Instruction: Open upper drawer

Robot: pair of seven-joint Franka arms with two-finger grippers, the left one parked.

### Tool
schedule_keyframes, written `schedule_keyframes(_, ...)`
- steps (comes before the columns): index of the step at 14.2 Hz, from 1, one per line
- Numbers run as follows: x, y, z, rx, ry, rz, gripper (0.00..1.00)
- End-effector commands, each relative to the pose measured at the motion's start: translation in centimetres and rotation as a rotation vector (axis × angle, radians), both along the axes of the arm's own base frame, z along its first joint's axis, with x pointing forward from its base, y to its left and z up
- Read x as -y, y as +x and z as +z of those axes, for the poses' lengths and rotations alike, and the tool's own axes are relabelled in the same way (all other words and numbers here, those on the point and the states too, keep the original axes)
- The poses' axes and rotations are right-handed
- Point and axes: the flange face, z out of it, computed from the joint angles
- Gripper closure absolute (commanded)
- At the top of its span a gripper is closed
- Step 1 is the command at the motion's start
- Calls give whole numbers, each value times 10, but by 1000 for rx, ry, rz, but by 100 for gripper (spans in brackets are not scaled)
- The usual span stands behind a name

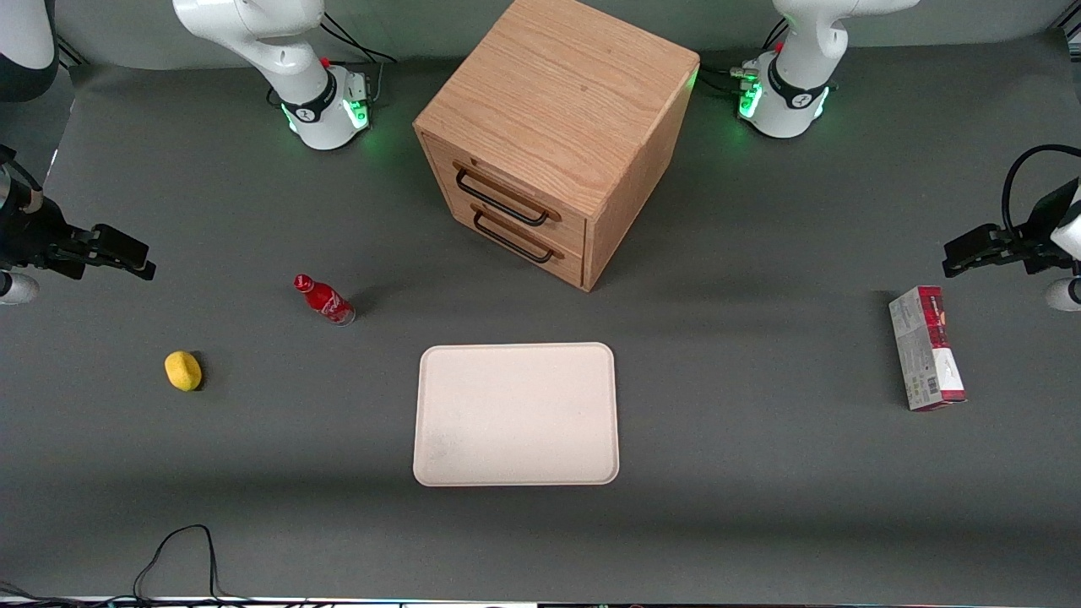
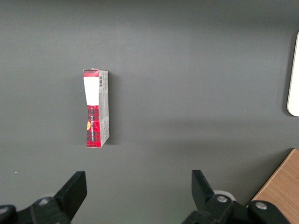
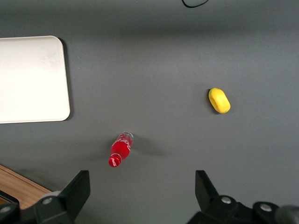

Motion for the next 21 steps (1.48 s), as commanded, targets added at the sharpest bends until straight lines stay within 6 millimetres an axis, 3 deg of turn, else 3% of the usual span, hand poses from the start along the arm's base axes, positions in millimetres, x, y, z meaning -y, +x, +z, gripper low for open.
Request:
schedule_keyframes(1, 3, 3, 5, 8, -12, 19, 0)
schedule_keyframes(4, 1, 5, 5, 10, -7, 22, 0)
schedule_keyframes(7, -17, 14, 2, 11, -2, 49, 0)
schedule_keyframes(10, -86, 29, -7, 9, -3, 164, 0)
schedule_keyframes(13, -166, 27, -20, -4, -2, 293, 0)
schedule_keyframes(18, -299, -22, -29, -20, -1, 523, 0)
schedule_keyframes(21, -354, -50, -41, -41, -6, 764, 0)
